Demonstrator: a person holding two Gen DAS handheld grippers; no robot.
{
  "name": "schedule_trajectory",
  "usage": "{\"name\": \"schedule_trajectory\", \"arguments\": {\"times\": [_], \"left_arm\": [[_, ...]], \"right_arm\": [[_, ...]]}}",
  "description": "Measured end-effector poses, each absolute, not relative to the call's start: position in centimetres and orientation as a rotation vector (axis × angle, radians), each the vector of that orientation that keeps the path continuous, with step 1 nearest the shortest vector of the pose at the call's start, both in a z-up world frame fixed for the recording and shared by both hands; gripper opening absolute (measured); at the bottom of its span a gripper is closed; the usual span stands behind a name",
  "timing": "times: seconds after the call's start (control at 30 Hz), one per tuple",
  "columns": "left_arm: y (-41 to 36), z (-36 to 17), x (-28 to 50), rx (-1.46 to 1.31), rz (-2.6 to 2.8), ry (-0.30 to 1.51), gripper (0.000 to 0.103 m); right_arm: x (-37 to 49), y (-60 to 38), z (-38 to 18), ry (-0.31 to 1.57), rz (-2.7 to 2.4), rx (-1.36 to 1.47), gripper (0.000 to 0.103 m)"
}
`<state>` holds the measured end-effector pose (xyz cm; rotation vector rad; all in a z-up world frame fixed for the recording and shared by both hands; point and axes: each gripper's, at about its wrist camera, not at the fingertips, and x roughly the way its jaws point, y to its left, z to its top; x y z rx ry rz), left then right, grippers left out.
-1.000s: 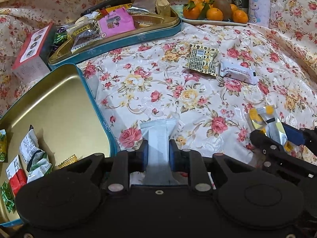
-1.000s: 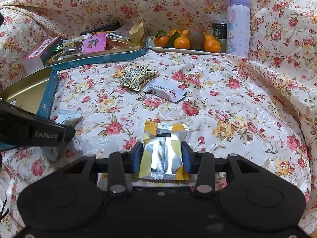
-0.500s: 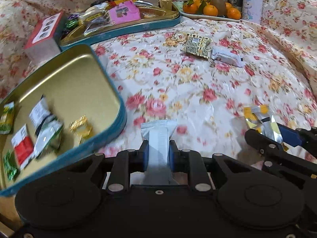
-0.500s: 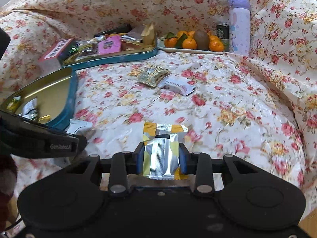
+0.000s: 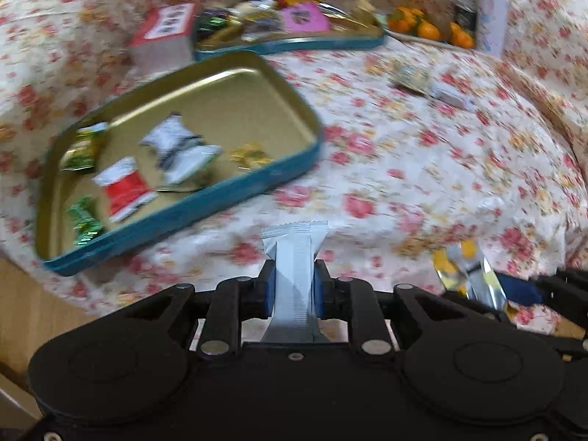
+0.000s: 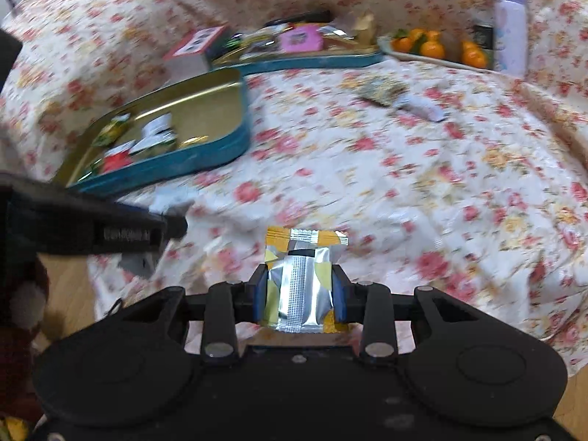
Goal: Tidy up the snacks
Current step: 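Carry the white packet and yellow-and-silver packet over the gold tray with both grippers, then open the left gripper then the right gripper to drop both packets into the tray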
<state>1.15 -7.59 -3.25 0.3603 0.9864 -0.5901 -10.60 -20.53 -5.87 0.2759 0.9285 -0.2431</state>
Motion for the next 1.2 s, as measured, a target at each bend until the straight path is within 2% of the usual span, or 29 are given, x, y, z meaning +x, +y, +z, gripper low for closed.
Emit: {"name": "schedule_trajectory", "arguments": {"times": [0.33,0.73,1.2], "left_arm": [[-1.4,0.2,7.3,0.267,-0.439,0.883,0.027],[2.8,1.0,16.2,0.139,-0.289,0.84,0.027],[4.3,-1.3,17.0,0.094,-0.32,0.895,0.027]], "right_arm": [[-7.7,-16.1,-4.6,0.936,-0.128,0.244,0.036],[-0.8,-12.8,-1.4,0.87,-0.041,0.173,0.036],[6.8,-12.5,-0.7,0.813,-0.09,0.212,0.037]]}}
